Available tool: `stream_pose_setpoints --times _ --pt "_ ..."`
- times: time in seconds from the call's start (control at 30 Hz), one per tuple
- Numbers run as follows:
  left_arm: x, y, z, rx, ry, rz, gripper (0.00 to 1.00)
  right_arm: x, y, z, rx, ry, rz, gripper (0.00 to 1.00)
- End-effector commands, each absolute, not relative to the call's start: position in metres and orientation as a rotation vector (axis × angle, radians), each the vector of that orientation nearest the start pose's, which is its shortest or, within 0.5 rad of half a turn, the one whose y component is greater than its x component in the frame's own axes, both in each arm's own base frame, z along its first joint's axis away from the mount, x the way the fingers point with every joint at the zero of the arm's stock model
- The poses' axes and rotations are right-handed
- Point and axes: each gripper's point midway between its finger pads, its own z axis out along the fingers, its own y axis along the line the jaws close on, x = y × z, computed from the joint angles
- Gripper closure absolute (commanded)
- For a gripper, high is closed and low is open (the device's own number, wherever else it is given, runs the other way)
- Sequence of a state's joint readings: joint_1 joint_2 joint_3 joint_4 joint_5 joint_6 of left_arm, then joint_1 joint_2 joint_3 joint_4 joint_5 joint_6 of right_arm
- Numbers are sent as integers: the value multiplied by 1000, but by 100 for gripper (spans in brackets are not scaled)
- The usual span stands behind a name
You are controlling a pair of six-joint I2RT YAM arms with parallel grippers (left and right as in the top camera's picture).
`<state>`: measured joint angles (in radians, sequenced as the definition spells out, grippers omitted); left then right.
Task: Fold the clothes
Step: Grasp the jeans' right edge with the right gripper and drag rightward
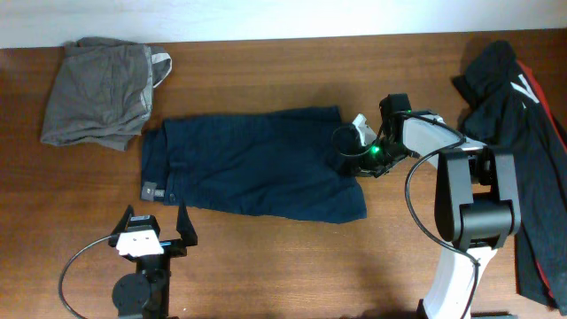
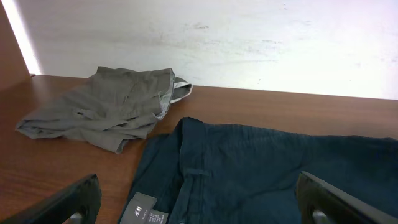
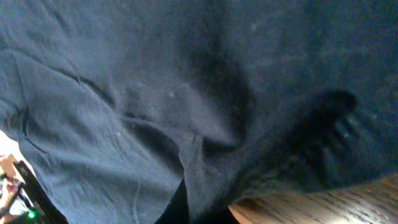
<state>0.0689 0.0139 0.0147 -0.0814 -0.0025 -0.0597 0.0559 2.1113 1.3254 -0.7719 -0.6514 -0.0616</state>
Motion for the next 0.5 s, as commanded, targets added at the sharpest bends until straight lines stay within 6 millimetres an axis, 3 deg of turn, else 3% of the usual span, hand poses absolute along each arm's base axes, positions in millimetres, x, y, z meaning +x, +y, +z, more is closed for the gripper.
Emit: stream_pose_setpoints --times 0.0,0.13,0.17,0.23,0.37,0.47 --pt "245 16 156 -87 1649 12 1 365 100 -25 -95 3051 809 96" --pt "245 16 156 -87 1649 12 1 370 60 -34 23 3089 617 96" --pt "245 16 156 -87 1649 12 1 371 37 -37 77 3107 519 96" --pt "245 16 156 -87 1649 12 1 373 12 -36 140 3117 428 96" --pt "245 16 156 -87 1649 12 1 383 -16 -20 223 3103 394 96" --pt "245 16 156 -87 1649 12 1 392 -28 -4 194 3096 366 96"
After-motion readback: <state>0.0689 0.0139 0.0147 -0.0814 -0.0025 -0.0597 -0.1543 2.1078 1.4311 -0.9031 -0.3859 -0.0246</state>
